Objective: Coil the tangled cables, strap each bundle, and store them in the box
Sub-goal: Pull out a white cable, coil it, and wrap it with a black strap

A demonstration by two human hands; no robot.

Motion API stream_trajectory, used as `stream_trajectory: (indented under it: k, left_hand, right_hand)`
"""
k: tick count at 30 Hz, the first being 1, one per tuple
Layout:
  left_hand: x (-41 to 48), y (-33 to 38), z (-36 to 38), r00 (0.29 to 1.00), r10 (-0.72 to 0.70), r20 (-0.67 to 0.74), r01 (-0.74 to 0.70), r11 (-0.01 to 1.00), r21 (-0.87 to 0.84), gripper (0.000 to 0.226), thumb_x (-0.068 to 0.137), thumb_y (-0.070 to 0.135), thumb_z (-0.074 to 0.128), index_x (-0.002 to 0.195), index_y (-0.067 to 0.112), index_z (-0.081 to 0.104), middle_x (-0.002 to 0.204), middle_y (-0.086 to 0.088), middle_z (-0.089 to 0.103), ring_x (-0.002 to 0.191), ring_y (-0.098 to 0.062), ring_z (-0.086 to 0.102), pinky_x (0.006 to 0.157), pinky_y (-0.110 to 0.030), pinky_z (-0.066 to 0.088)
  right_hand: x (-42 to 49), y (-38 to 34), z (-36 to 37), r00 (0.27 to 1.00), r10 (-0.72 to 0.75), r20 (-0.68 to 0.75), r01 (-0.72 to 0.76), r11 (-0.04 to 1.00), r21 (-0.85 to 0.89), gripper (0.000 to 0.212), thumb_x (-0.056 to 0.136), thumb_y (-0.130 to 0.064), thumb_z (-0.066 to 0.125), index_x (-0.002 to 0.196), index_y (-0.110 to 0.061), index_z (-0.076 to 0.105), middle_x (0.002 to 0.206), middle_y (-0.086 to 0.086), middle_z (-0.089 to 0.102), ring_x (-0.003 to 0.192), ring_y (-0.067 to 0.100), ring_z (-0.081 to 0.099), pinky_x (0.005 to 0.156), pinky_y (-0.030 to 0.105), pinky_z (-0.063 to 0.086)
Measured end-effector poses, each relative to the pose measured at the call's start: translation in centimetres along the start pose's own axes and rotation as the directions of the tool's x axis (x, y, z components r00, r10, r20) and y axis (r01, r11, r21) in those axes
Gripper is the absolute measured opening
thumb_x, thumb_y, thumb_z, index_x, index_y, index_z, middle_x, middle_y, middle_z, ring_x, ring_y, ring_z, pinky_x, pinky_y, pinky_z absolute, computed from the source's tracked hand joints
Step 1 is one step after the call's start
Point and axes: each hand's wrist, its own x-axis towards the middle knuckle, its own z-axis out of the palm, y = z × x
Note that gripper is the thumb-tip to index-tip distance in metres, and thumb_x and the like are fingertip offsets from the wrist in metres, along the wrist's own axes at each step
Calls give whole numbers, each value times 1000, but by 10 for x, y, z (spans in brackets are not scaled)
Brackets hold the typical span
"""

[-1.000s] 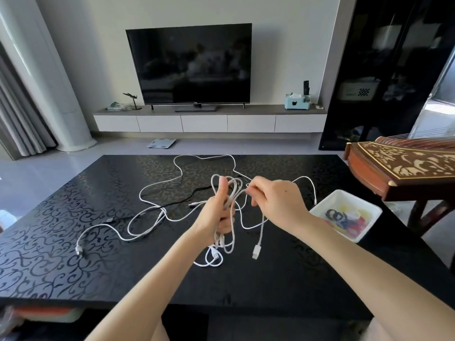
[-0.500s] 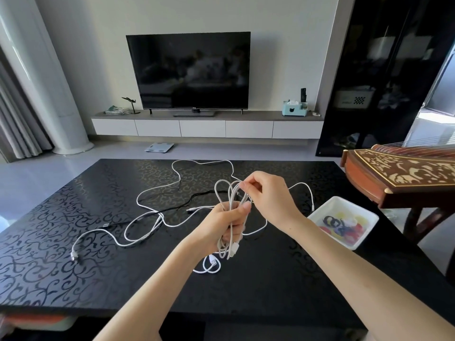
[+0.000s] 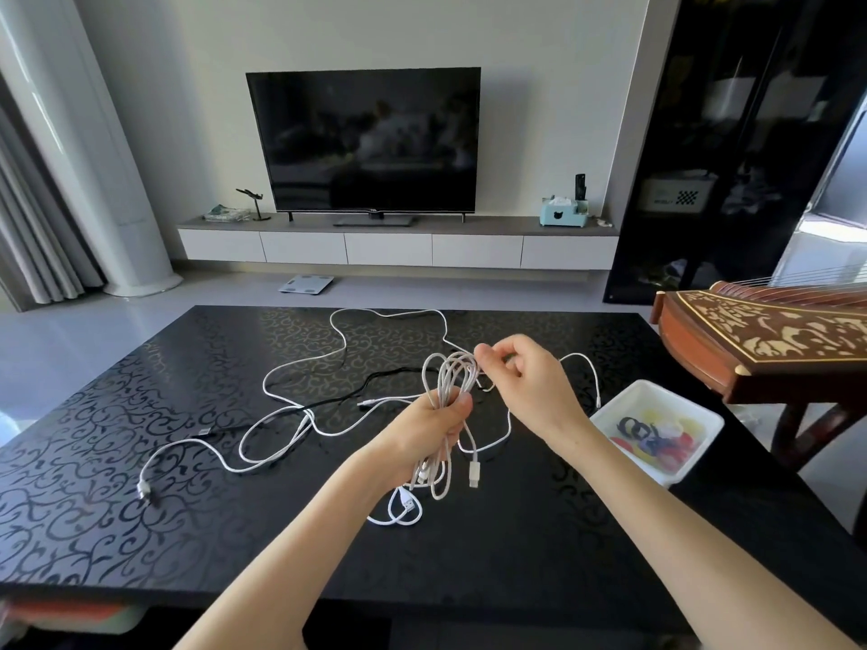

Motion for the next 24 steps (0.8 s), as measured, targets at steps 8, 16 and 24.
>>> stream_trajectory:
  k: [8, 16, 24]
  left_hand:
    - [1, -1, 14, 978, 205, 35, -203, 906, 372, 41, 97, 3, 36, 76, 30, 59, 63, 23, 63, 64, 10, 54, 58, -2, 39]
    - [0, -12, 25, 977, 213, -23, -175, 857, 484, 17, 98, 24, 45, 84, 33, 48, 61, 5, 62, 36, -10, 49, 43, -23, 41]
    - [-8, -16, 27, 979, 179, 93, -196, 951, 239, 54, 91, 52, 50, 83, -2, 52, 49, 13, 33, 41, -4, 26, 39, -16, 23]
  right_hand:
    - [-14, -4, 10, 942, 113, 315, -146, 986, 83, 84, 52, -84, 55, 70, -2, 52, 51, -2, 36, 47, 11, 33, 50, 29, 30]
    - [-18, 12, 11, 988, 136, 72, -149, 961, 235, 40, 86, -32, 61, 54, -14, 44, 46, -10, 42, 42, 2, 39, 43, 13, 31]
    - [-29, 30, 2, 916, 245, 318, -374, 805, 460, 19, 92, -11, 49, 74, -7, 52, 43, -3, 45, 38, 9, 34, 39, 20, 24]
